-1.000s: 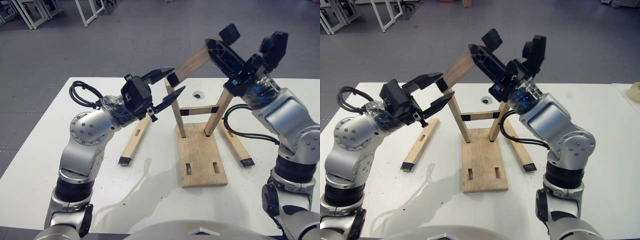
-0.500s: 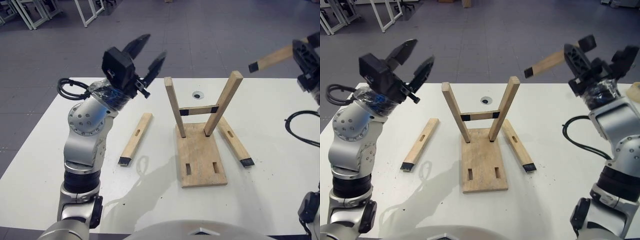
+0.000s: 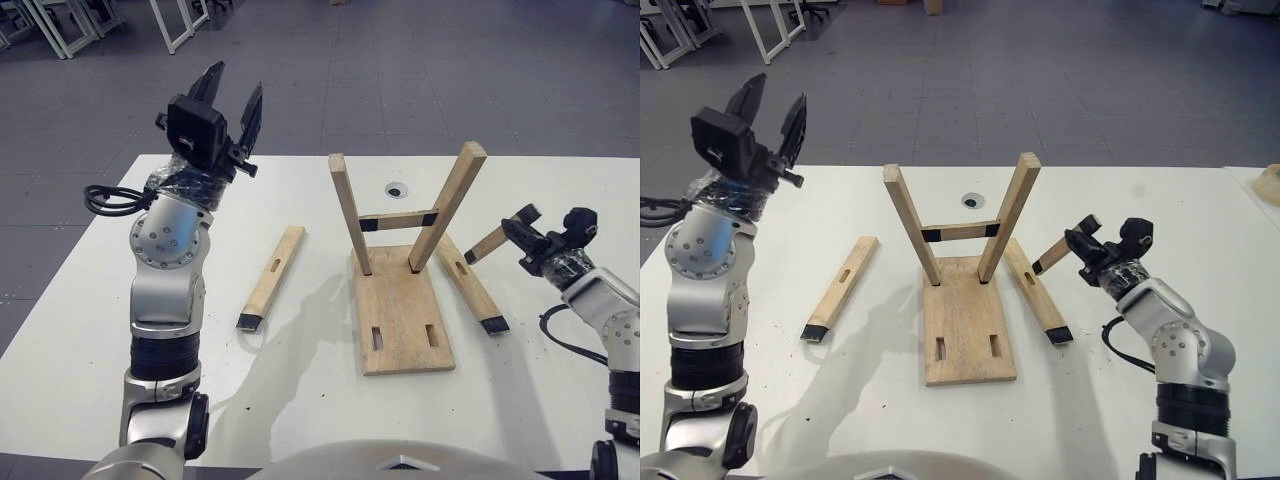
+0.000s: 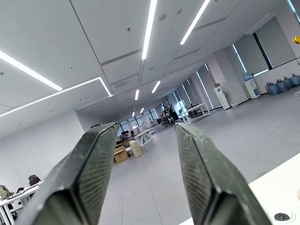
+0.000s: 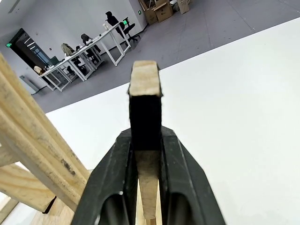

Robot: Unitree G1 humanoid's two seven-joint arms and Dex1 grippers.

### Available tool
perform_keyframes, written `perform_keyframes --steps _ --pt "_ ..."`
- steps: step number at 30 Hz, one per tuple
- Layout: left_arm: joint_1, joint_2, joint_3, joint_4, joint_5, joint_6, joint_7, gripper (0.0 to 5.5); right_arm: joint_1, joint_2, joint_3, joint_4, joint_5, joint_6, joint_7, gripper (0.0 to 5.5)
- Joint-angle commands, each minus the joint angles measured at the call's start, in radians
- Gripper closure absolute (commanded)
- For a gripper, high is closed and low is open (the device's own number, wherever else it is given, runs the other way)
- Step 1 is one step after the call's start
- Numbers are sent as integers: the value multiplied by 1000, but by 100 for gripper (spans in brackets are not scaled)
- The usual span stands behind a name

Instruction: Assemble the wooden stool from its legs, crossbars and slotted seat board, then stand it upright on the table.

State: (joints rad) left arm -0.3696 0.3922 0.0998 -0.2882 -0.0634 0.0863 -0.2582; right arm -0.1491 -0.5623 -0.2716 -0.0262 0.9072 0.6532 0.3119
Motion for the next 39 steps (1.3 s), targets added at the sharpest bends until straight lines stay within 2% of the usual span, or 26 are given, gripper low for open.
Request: perform_keyframes --steps 1,12,22,29,39 --pt "13 -10 -9 4 11 4 4 326 4 21 9 -21 -33 18 23 510" --pt "16 -18 -11 2 10 17 9 326 16 24 3 0 -119 21 65 510" --pt "13 -24 -16 -3 12 26 10 326 64 1 173 -70 -410 -50 36 510" --pt "25 -29 -20 -11 16 27 12 326 75 -33 99 -65 -457 -14 18 510" --pt "33 -37 -21 -19 20 25 12 326 23 -20 57 -95 -469 7 -8 510"
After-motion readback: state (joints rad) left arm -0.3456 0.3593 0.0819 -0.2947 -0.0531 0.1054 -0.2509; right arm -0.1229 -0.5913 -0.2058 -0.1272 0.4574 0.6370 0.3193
